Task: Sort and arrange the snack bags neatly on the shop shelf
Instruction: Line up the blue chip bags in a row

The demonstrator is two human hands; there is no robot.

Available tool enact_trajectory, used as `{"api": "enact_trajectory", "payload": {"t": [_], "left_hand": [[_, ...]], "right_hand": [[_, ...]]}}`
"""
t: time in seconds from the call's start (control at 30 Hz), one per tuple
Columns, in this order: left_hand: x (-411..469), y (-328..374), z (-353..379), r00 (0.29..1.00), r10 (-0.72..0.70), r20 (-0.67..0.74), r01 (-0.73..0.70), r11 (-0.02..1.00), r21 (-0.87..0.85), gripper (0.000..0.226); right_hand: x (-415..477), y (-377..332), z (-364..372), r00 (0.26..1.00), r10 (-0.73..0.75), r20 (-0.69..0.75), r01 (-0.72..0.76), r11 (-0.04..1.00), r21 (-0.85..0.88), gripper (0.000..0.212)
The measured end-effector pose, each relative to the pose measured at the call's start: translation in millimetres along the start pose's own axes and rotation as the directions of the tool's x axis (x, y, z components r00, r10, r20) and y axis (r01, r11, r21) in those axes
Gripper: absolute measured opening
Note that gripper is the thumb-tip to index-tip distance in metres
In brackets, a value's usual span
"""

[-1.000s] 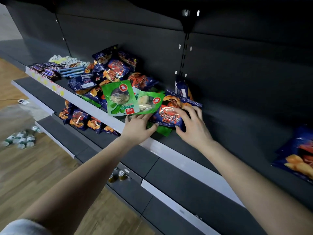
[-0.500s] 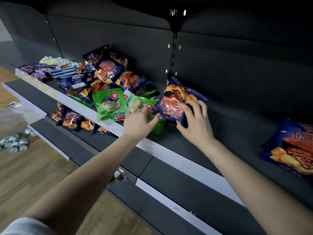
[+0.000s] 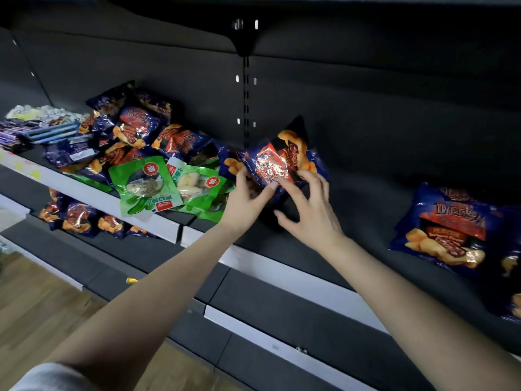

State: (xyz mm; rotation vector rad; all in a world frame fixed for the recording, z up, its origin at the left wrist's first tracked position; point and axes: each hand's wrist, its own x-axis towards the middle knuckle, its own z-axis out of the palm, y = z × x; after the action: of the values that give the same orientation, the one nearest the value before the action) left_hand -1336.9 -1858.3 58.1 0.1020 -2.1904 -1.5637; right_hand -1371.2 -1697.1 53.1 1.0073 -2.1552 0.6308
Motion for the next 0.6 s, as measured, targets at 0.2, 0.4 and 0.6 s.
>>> {"api": "enact_trajectory", "payload": {"t": [0.2,0.4,0.6], "left_hand": [[10,1,9,0.999,-0.037,-0.037,0.030,0.985,-0.168,0.063],[14,-6,6,0.997,-0.043,-0.069,0.034,0.991,-0.126,0.060],[20,-5,0,0.998,-0.046,0.030,0.048,0.997,-0.055,0.063]], "right_hand": [[-11,7,-4,0.995,-0.033,0.098,0.035,0.999,-0.016,0.058],[-13,14,-6,0.994,0.010,0.105,0.006,0.989,-0.148,0.055],[-6,26,-13,0.992,-0.024,0.123,0.050,0.975,-0.214,0.070]]}}
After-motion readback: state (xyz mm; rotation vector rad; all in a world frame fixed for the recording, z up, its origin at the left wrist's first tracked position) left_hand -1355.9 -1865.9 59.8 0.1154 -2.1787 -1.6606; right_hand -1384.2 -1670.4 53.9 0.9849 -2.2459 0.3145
